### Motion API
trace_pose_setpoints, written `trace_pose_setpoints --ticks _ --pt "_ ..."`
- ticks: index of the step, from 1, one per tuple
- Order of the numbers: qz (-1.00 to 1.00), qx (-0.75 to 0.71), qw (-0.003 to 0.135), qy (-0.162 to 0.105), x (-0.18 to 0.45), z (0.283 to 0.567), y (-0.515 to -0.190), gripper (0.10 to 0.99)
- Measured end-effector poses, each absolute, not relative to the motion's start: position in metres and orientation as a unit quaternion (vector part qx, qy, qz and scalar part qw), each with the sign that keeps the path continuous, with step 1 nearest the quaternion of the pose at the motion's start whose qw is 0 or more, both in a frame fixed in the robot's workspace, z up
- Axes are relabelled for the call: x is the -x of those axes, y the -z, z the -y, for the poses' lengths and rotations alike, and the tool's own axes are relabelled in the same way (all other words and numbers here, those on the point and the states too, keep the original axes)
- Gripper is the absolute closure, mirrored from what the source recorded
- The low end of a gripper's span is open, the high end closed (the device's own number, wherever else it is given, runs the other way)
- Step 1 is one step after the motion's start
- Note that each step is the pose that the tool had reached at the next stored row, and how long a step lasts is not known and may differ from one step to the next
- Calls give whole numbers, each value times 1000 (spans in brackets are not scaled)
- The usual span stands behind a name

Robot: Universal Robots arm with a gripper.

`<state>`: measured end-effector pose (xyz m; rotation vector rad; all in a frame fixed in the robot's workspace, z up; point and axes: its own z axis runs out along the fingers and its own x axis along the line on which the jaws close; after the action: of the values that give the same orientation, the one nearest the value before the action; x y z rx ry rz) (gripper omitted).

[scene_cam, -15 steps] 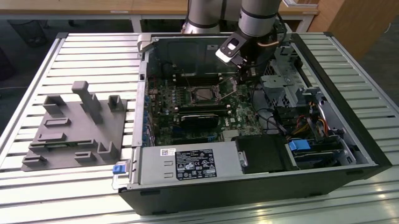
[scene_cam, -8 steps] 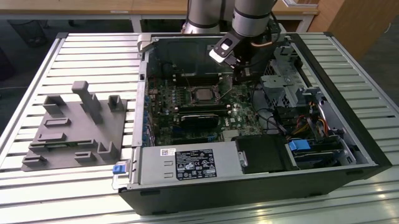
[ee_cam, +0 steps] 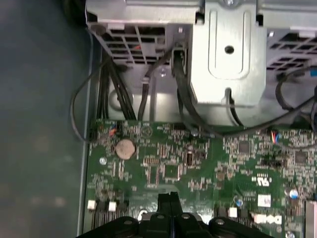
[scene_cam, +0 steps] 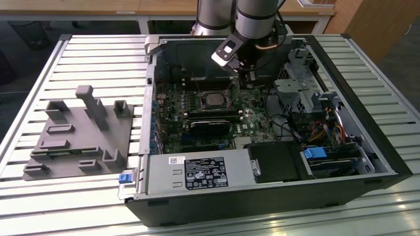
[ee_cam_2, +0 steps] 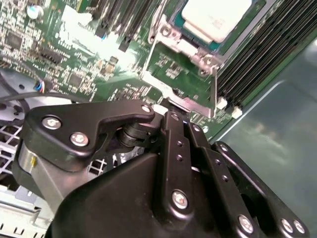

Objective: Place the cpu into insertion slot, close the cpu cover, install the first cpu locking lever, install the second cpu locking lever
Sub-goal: 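Close the cpu cover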

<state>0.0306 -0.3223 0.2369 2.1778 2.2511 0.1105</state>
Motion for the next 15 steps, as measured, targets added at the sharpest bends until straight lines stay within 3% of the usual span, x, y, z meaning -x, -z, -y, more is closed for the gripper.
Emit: trace_pose_setpoints --ticks 15 --pt "-718 -695 4 -35 -5 322 -237 980"
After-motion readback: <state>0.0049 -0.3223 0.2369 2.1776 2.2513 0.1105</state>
